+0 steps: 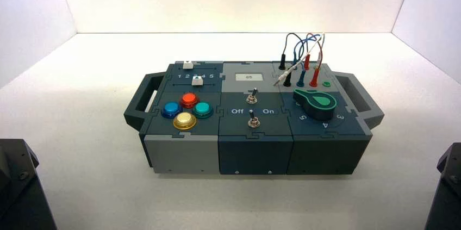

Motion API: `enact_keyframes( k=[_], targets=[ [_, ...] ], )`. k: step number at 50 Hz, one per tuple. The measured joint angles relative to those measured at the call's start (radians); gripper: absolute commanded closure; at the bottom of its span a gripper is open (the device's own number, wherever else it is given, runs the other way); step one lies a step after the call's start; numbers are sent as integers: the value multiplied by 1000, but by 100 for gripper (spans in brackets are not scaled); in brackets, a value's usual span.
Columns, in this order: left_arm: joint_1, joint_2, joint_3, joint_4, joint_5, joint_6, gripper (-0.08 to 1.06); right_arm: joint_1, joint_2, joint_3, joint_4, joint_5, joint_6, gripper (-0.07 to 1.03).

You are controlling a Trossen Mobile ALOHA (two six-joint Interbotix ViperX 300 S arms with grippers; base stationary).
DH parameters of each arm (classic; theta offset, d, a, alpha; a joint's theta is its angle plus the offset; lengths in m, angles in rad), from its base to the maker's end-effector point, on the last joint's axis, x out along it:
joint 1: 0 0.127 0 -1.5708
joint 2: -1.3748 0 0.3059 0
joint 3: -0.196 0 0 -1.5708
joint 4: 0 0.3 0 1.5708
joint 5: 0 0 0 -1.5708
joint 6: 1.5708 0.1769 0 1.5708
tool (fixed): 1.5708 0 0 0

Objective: Flip the bottom switch on with the left gripper.

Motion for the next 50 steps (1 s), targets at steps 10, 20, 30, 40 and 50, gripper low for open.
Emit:
enact_keyframes(
  k=[10,20,30,40,50],
  targets=[
    [0,2,0,0,0,-2,101,0,23,0,2,0,0,99],
    [2,2,0,-2,-3,0,101,-2,32,0,2,0,0,99],
    [0,29,0,-2,0,-2,101,0,64,0,15,11,0,99],
    [-81,117,-28,-2,83,-2,100,2,222,-11,23,49,0,99],
    [-244,244,-115,-2,232,-2,100,-2,359,-38,21,95,0,99]
  ],
)
